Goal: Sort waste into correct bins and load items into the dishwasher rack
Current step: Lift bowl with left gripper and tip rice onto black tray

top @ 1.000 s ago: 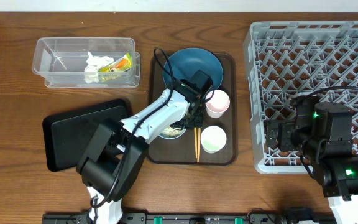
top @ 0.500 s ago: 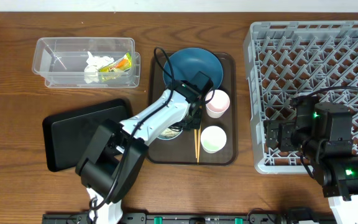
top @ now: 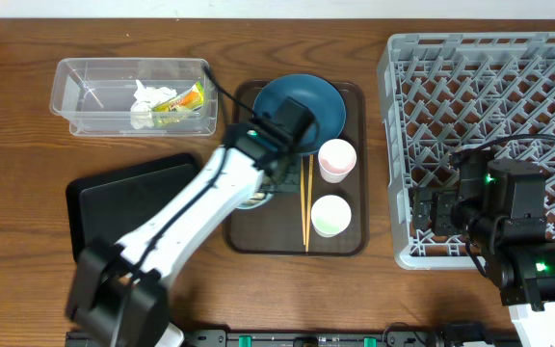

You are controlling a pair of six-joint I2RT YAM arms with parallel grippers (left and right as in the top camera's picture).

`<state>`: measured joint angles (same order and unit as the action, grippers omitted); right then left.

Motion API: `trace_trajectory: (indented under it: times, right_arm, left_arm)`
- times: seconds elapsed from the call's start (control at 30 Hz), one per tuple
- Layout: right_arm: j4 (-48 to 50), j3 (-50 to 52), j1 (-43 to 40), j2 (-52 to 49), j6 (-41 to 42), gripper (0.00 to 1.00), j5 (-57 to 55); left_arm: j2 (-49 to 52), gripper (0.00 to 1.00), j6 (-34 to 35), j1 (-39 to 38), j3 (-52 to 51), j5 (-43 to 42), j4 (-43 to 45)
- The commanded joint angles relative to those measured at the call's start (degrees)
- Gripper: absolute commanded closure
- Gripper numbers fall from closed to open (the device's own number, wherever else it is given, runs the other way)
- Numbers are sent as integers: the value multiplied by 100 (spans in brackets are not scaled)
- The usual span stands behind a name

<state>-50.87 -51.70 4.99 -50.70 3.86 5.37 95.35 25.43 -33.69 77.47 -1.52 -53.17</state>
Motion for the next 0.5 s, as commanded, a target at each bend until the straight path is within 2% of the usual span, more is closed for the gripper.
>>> trace_trajectory:
  times: [0.0,0.17,0.47]
  right_arm:
    - [-17,-114,-59,44,33,1,0]
    - [-17,-114,-59,44,33,1,0]
    - [-20,-114,-59,44,33,1,0]
  left_arm:
    - [-361,94,15,413,-22,114,-168]
    - [-527,94,-81,1349,-24,-50,-525]
    - [-525,94,-1180,3246,-273,-1930,-546]
